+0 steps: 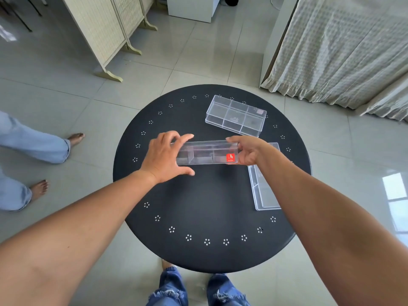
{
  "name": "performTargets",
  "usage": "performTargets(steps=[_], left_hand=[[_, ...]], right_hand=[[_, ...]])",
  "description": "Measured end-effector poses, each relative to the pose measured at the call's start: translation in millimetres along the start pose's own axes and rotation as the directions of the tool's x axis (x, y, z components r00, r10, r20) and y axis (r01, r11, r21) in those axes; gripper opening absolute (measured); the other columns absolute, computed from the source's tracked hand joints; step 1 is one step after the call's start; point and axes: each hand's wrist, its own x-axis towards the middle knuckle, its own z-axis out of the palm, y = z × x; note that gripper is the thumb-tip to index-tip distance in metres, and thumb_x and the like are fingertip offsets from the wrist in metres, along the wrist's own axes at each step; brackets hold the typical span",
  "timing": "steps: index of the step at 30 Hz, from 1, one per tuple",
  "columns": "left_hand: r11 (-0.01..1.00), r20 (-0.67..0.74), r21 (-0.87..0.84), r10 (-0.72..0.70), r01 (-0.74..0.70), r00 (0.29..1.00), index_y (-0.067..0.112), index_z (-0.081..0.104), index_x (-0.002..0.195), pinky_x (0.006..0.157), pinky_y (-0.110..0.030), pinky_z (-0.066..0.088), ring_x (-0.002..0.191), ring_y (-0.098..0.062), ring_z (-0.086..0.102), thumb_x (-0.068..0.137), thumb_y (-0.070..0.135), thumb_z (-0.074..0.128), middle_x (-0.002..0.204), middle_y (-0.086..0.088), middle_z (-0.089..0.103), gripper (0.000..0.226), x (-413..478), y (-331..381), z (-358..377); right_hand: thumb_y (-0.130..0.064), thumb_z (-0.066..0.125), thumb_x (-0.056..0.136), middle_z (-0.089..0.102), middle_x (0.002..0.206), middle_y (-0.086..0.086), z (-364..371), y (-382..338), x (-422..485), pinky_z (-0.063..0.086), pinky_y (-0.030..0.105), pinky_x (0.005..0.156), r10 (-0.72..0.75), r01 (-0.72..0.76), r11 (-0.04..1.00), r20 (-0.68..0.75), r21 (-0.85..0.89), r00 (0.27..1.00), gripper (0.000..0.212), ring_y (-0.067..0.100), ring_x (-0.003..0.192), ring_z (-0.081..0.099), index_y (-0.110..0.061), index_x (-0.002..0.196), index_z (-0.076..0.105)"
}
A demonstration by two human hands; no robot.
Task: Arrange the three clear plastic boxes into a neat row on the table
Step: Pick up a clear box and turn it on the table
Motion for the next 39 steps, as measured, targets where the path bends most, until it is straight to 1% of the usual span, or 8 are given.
performTargets(steps=[3, 6, 7, 12, 19, 31, 35, 39], left_hand=[[0.822, 0.107, -0.448, -0.341, 0.351, 0.934, 0.037, 0.041, 0.139, 0.106, -0.047, 0.039, 0.131, -0.026, 0.044, 0.079, 0.077, 0.045, 0.139, -0.003, 0.046, 0.072, 2, -9, -3], [0.130, 0.568, -0.705, -0.486, 0.697, 0.664, 0.035, 0.053, 0.127, 0.099, -0.049, 0.049, 0.115, -0.028, 0.060, 0.091, 0.067, 0.039, 0.126, -0.002, 0.058, 0.050, 9, -7, -11], [0.034, 0.639, -0.684, -0.453, 0.728, 0.622, 0.030, 0.054, 0.129, 0.093, -0.047, 0.054, 0.106, -0.026, 0.064, 0.093, 0.061, 0.044, 0.123, -0.004, 0.061, 0.049, 10, -5, -12], [-0.092, 0.676, -0.689, -0.438, 0.719, 0.592, 0.023, 0.061, 0.126, 0.078, -0.038, 0.057, 0.095, -0.024, 0.064, 0.088, 0.030, 0.069, 0.117, -0.005, 0.067, 0.039, 7, -8, 5], [-0.097, 0.669, -0.703, -0.427, 0.704, 0.609, 0.021, 0.060, 0.132, 0.095, -0.042, 0.053, 0.098, -0.022, 0.066, 0.090, 0.017, 0.068, 0.109, -0.001, 0.071, 0.043, -1, -4, 20], [0.079, 0.551, -0.737, -0.504, 0.671, 0.665, 0.023, 0.057, 0.136, 0.100, -0.031, 0.047, 0.109, -0.018, 0.064, 0.092, 0.002, 0.051, 0.118, 0.004, 0.067, 0.049, -3, 12, 28], [0.153, 0.528, -0.722, -0.508, 0.674, 0.681, 0.024, 0.058, 0.132, 0.095, -0.029, 0.046, 0.112, -0.021, 0.061, 0.094, 0.002, 0.047, 0.119, 0.002, 0.066, 0.046, -2, 17, 30], [0.257, 0.509, -0.651, -0.551, 0.714, 0.662, 0.023, 0.038, 0.148, 0.100, -0.034, 0.043, 0.127, -0.025, 0.053, 0.093, 0.012, 0.051, 0.144, -0.004, 0.052, 0.057, 3, 16, 32]], right_hand=[[-0.014, 0.063, 0.095, 0.066, 0.127, 0.018, -5, 5, -1, 0.062, 0.051, 0.074, -0.082, 0.082, 0.997, 0.022, 0.013, 0.996, 0.037, 0.035, 0.103, 0.071, -0.002, 0.130, 0.057], [-0.014, 0.059, 0.097, 0.067, 0.111, 0.018, -8, 12, -1, 0.057, 0.051, 0.086, -0.135, 0.135, 0.991, 0.025, 0.011, 0.991, 0.029, 0.036, 0.103, 0.067, -0.004, 0.125, 0.057], [-0.014, 0.059, 0.097, 0.067, 0.109, 0.017, -8, 14, 1, 0.057, 0.050, 0.087, -0.146, 0.146, 0.989, 0.015, 0.012, 0.989, 0.030, 0.036, 0.101, 0.067, -0.004, 0.125, 0.057], [-0.013, 0.058, 0.097, 0.066, 0.110, 0.017, -11, 26, 4, 0.057, 0.049, 0.083, -0.200, 0.200, 0.980, -0.014, 0.022, 0.980, 0.031, 0.034, 0.098, 0.067, -0.001, 0.125, 0.058], [-0.012, 0.049, 0.096, 0.055, 0.068, 0.001, 1, 45, 12, 0.043, 0.028, 0.061, -0.376, 0.345, 0.921, -0.180, -0.181, 0.909, 0.021, 0.016, 0.059, 0.049, -0.015, 0.078, 0.058], [-0.023, 0.035, 0.100, 0.053, 0.109, -0.003, 15, 87, 23, 0.043, 0.026, 0.071, -0.473, 0.374, 0.865, -0.296, -0.333, 0.830, 0.018, 0.016, 0.085, 0.052, -0.031, 0.115, 0.042], [-0.022, 0.036, 0.105, 0.046, 0.148, -0.003, 17, 86, 15, 0.034, 0.024, 0.094, -0.472, 0.361, 0.863, -0.315, -0.353, 0.823, 0.051, 0.023, 0.126, 0.052, -0.019, 0.155, 0.030], [-0.022, 0.041, 0.105, 0.027, 0.164, 0.000, 19, 84, 5, 0.028, 0.025, 0.108, -0.462, 0.363, 0.874, -0.318, -0.324, 0.828, 0.061, 0.021, 0.146, 0.035, -0.018, 0.160, 0.015]])
